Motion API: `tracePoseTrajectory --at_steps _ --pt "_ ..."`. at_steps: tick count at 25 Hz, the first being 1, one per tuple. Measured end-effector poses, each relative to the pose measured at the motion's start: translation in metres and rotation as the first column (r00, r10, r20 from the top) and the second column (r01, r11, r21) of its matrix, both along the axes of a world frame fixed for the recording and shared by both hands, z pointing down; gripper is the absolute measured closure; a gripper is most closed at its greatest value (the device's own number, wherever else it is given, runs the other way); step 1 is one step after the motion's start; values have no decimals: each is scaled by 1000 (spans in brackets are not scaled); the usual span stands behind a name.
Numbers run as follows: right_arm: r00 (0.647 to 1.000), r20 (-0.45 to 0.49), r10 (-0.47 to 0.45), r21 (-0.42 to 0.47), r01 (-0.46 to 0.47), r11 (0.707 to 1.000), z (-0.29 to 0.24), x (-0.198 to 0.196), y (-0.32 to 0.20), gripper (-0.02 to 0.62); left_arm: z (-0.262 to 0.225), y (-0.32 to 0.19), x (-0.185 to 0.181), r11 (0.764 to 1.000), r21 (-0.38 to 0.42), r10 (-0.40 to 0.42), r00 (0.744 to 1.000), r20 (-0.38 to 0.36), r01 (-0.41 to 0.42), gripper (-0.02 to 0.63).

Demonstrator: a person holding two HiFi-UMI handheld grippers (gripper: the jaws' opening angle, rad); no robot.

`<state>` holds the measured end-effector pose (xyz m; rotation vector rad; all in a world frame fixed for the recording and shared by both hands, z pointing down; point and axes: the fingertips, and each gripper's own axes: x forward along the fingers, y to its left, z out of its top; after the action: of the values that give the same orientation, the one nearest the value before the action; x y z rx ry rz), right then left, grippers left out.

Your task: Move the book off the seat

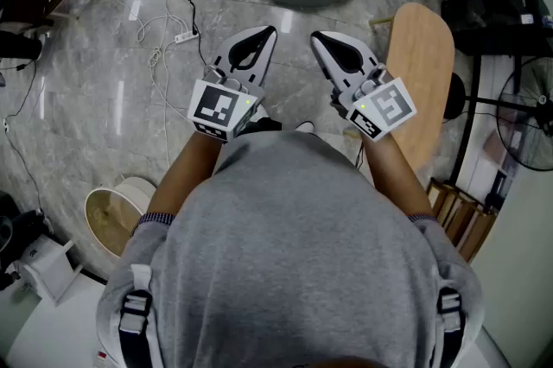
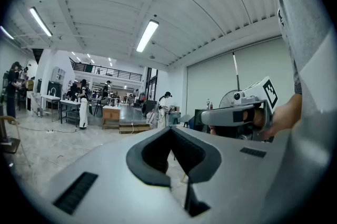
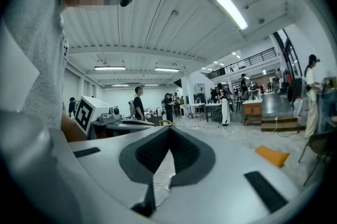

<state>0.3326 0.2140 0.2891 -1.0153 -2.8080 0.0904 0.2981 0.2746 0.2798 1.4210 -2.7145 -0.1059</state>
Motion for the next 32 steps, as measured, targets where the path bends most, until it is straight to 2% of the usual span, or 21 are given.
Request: tracePoseTrajectory --at_steps 9,16,20,24,28,30,32 --pt "999 -41 29 -16 -30 999 10 35 -33 591 12 -26 37 1000 8 6 998 -64 -5 591" --pt "997 -54 62 -4 -62 998 16 42 -46 588 17 -34 44 999 -32 -12 998 -66 10 589" --pt "992 -107 68 -14 -70 997 27 38 -50 495 29 -36 39 997 -77 -36 995 -96 28 586" --pt "985 -156 69 1 -70 998 38 36 -52 450 41 -38 38 994 -103 -38 988 -149 23 482" --pt "976 -205 79 38 -73 997 52 34 -50 370 51 -35 37 993 -119 -48 980 -194 25 387" --pt "972 -221 80 53 -70 996 58 31 -49 333 55 -33 34 992 -120 -55 978 -203 30 332" --pt "969 -233 85 57 -74 996 63 27 -48 318 57 -30 31 991 -124 -64 978 -197 39 304"
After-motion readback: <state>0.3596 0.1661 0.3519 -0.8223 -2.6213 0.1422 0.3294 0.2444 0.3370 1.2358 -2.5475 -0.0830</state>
